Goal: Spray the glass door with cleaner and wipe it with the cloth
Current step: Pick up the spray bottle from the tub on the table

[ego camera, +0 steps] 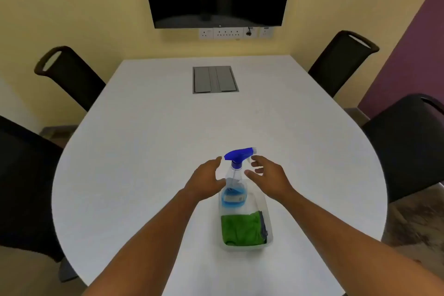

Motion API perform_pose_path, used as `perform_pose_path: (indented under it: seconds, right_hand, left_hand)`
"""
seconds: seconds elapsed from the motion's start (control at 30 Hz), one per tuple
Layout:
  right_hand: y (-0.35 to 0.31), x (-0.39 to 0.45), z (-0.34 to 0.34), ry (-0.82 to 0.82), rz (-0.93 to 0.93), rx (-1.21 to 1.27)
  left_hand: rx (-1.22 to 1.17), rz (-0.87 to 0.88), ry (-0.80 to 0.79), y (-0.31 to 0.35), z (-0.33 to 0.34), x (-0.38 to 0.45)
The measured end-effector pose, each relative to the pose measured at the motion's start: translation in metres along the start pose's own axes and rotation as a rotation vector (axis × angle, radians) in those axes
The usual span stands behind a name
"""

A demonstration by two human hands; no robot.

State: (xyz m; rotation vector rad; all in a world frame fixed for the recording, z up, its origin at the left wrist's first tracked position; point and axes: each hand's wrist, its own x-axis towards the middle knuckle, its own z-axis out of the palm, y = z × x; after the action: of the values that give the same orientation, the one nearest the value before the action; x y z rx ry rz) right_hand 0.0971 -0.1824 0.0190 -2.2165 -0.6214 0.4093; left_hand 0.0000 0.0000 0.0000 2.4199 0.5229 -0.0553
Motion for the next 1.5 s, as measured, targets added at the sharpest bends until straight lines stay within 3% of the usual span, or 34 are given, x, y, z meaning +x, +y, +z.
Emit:
perform_pose_path:
  seconds: [0.4, 0.77, 1.1, 1.5]
  right_hand:
    - [0.000, 0.017, 0.053, 0.050, 0.294, 0.443]
    - [-0.010, 0.006, 0.053, 0.164, 0.180, 0.369]
    - [-0.043, -0.015, -0.017, 0.336, 0.072, 0.398]
    - [-0.007, -0.093, -0.149, 0.627, 0.106, 0.366]
  left_hand:
    - [-0.236, 0.016, -0.144, -0.022, 0.028, 0.031]
    - [-0.396, 0.125, -0.124, -0.015, 0.029, 0.037]
    - [-0.381, 0.268, -0.118, 0.030, 0.022, 0.037]
    - [-0.250, 0.555, -0.170, 0.189, 0.069, 0.033]
